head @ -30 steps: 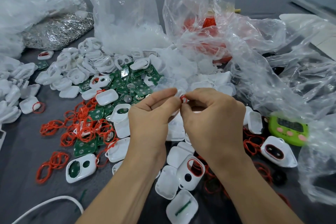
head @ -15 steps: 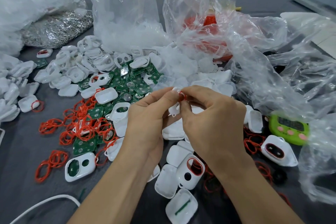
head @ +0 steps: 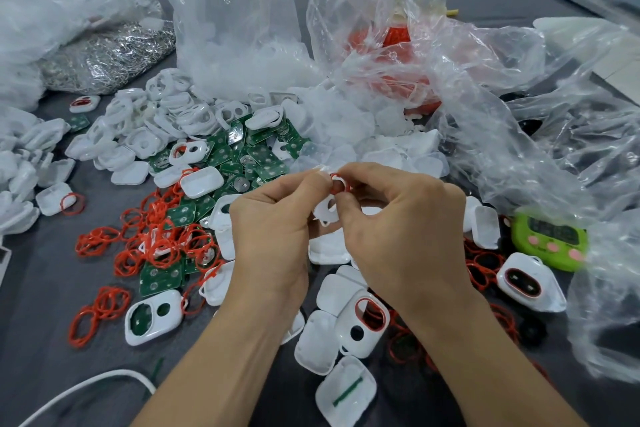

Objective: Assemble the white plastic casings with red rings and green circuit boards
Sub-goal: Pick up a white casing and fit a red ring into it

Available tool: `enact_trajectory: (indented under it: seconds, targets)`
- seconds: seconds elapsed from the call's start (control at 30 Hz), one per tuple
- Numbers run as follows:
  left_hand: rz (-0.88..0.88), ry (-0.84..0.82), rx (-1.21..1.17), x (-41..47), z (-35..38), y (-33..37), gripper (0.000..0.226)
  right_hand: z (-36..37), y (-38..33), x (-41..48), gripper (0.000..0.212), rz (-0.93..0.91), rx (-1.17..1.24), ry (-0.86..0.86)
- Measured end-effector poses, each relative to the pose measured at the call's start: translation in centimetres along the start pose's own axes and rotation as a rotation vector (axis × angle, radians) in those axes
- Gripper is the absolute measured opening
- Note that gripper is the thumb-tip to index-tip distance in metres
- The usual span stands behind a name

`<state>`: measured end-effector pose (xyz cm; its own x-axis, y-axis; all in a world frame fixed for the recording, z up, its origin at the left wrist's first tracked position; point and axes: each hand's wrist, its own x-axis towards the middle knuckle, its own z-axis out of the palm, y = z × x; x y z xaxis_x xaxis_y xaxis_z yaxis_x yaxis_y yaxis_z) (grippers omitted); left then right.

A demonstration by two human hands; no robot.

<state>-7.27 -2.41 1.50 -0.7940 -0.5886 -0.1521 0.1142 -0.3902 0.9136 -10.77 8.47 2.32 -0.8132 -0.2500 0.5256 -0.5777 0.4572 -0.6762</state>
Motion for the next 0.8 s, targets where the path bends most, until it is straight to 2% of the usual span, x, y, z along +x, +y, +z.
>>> enact_trajectory:
  seconds: [0.3, 0.53, 0.67, 0.8]
  targets:
    - [0.200, 0.047, 0.225, 0.2, -0.3, -0.6, 0.013, -0.1, 0.5, 0.1, 0.012, 0.048, 0.066, -0.038]
    - [0.254, 0.054, 0.290, 0.4, -0.6, -1.0, 0.020, 0.2, 1.2, 0.1, 0.011, 0.105, 0.112, -0.083]
    - [0.303, 0.084, 0.339, 0.5, -0.6, -1.0, 0.023, 0.5, 1.3, 0.3, 0.015, 0.271, 0.321, -0.098]
    - [0.206, 0.060, 0.179, 0.7, -0.6, -0.7, 0.018, 0.2, 1.3, 0.9, 0.021, 0.537, 0.671, -0.148]
